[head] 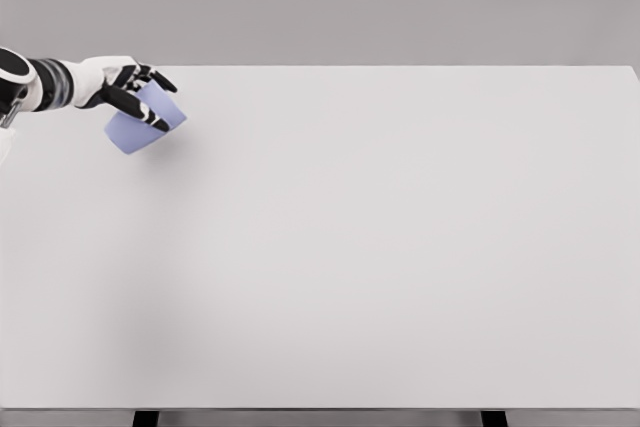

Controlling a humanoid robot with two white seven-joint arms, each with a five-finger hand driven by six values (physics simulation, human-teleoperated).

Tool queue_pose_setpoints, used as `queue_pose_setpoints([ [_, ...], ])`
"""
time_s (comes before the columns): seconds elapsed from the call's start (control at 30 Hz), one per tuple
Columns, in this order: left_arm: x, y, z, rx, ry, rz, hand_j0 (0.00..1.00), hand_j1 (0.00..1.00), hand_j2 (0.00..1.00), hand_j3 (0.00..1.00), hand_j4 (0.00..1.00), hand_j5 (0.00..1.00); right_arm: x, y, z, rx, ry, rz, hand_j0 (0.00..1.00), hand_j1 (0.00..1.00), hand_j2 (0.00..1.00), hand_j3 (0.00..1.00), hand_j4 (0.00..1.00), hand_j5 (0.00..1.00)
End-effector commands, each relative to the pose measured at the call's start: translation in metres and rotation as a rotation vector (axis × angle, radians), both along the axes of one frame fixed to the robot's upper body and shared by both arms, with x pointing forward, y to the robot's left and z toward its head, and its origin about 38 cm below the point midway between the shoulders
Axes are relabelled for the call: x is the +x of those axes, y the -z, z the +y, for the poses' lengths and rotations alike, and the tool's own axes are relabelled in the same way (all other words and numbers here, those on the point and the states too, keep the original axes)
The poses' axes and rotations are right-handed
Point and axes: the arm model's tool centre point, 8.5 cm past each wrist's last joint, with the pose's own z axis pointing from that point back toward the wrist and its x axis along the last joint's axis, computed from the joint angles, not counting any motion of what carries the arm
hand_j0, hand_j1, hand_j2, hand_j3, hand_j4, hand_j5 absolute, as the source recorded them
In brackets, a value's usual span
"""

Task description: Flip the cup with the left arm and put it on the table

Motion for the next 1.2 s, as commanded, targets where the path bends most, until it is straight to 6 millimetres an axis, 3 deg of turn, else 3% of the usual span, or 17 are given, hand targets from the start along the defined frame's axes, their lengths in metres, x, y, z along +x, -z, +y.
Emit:
queue_pose_setpoints([
  [0.0, -0.002, -0.006, 0.005, -0.016, 0.001, -0.009, 0.57, 0.57, 0.57, 0.57, 0.57, 0.57, 0.0, 0.0, 0.0, 0.0, 0.0, 0.0, 1.0, 1.0, 1.0, 1.0, 1.0, 1.0],
  [0.13, -0.004, -0.01, 0.002, -0.045, 0.014, -0.012, 0.58, 0.58, 0.58, 0.58, 0.58, 0.58, 0.0, 0.0, 0.0, 0.0, 0.0, 0.0, 1.0, 1.0, 1.0, 1.0, 1.0, 1.0],
  [0.47, -0.016, 0.011, 0.013, -0.094, -0.019, 0.011, 0.58, 0.58, 0.58, 0.58, 0.58, 0.58, 0.0, 0.0, 0.0, 0.0, 0.0, 0.0, 1.0, 1.0, 1.0, 1.0, 1.0, 1.0],
  [0.87, -0.016, 0.011, 0.019, -0.147, -0.037, 0.013, 0.57, 0.57, 0.57, 0.57, 0.57, 0.57, 0.0, 0.0, 0.0, 0.0, 0.0, 0.0, 1.0, 1.0, 1.0, 1.0, 1.0, 1.0],
  [1.0, -0.019, 0.013, 0.029, -0.208, -0.041, -0.035, 0.56, 0.56, 0.56, 0.56, 0.56, 0.56, 0.0, 0.0, 0.0, 0.0, 0.0, 0.0, 1.0, 1.0, 1.0, 1.0, 1.0, 1.0],
  [1.17, -0.017, 0.012, 0.027, -0.208, 0.023, -0.11, 0.56, 0.56, 0.56, 0.56, 0.56, 0.56, 0.0, 0.0, 0.0, 0.0, 0.0, 0.0, 1.0, 1.0, 1.0, 1.0, 1.0, 1.0],
])
